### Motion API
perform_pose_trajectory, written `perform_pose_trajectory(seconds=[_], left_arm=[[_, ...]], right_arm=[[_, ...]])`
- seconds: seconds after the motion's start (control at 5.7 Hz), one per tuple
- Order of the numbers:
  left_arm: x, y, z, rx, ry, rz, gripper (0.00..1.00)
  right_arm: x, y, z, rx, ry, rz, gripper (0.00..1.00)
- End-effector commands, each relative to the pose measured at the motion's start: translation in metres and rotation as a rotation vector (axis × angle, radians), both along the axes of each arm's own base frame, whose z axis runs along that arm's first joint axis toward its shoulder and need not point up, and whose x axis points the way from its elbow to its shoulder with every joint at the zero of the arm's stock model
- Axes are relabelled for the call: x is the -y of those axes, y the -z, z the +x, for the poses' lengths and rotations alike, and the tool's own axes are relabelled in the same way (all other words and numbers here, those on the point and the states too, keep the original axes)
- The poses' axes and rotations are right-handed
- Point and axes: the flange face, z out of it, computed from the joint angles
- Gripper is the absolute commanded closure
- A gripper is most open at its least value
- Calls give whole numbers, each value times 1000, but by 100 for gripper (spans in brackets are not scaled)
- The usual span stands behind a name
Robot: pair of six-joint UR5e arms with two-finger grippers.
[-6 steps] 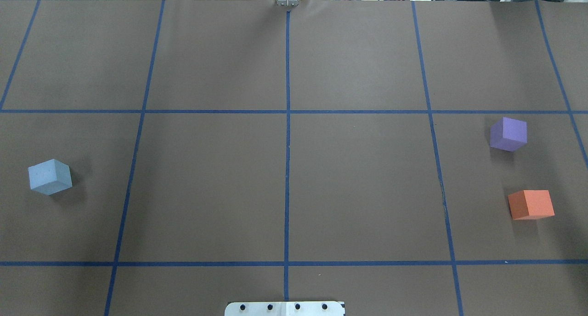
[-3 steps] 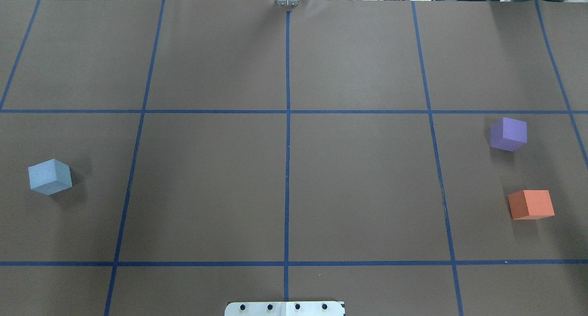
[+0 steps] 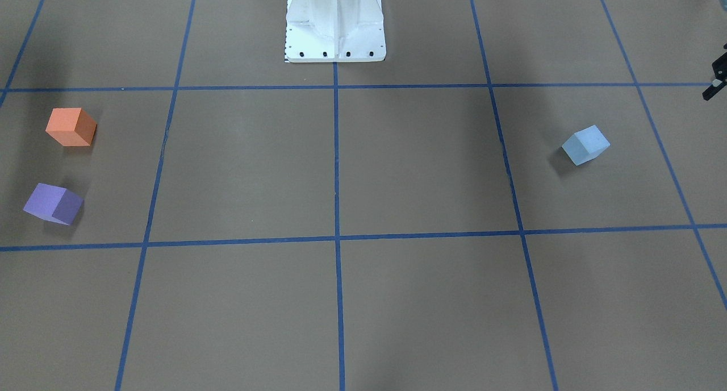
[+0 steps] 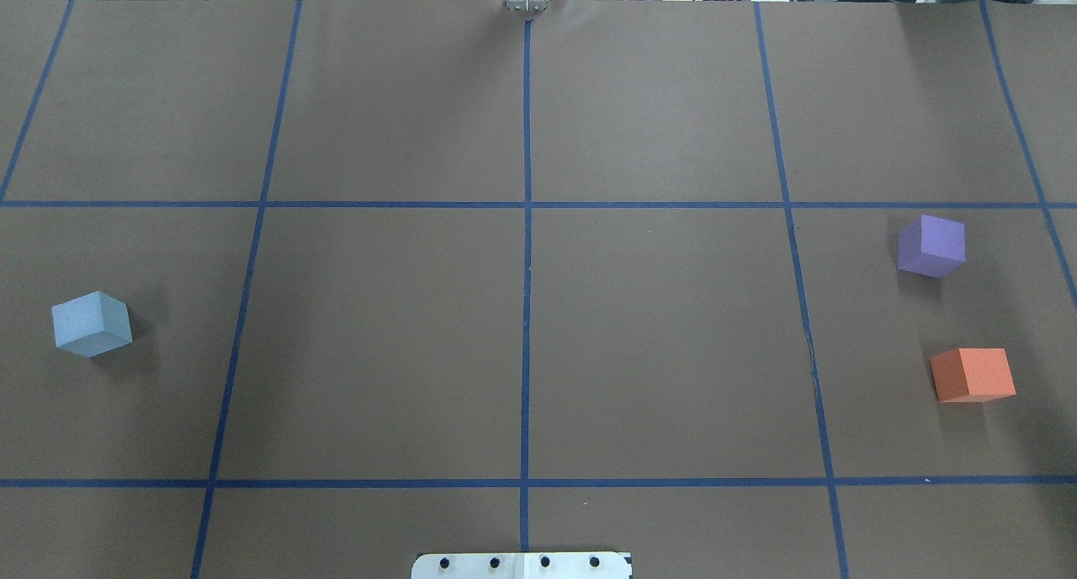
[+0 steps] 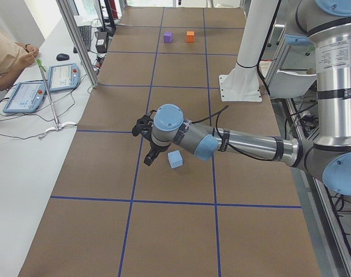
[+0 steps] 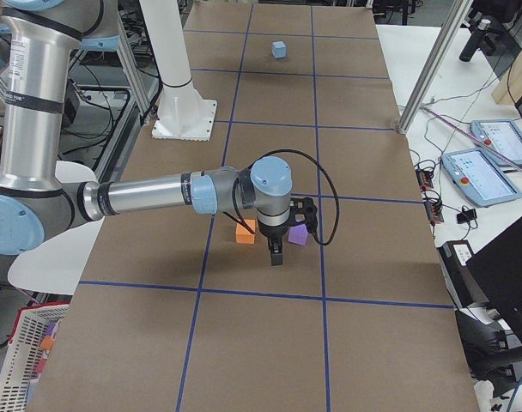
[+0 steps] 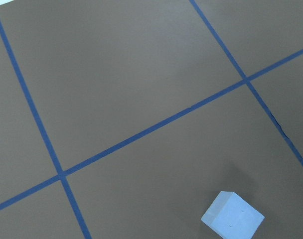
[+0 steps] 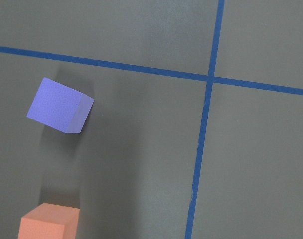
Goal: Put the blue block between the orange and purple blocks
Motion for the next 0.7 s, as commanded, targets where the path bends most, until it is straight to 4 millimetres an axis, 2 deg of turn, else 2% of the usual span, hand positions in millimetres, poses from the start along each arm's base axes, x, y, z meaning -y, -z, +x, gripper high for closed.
perform_pose_trajectory(seconds=[0.0, 0.35, 0.53], left_arm=[[-7, 0, 56, -74, 69, -268, 0], [-12, 5, 121, -44, 222, -484, 0], [-18, 5, 156, -18, 285, -535, 0]], right_arm=[[0, 0, 0, 1, 1, 1, 0], [0, 0, 0, 1, 1, 1, 0], [0, -2, 0, -2, -1, -4, 0]])
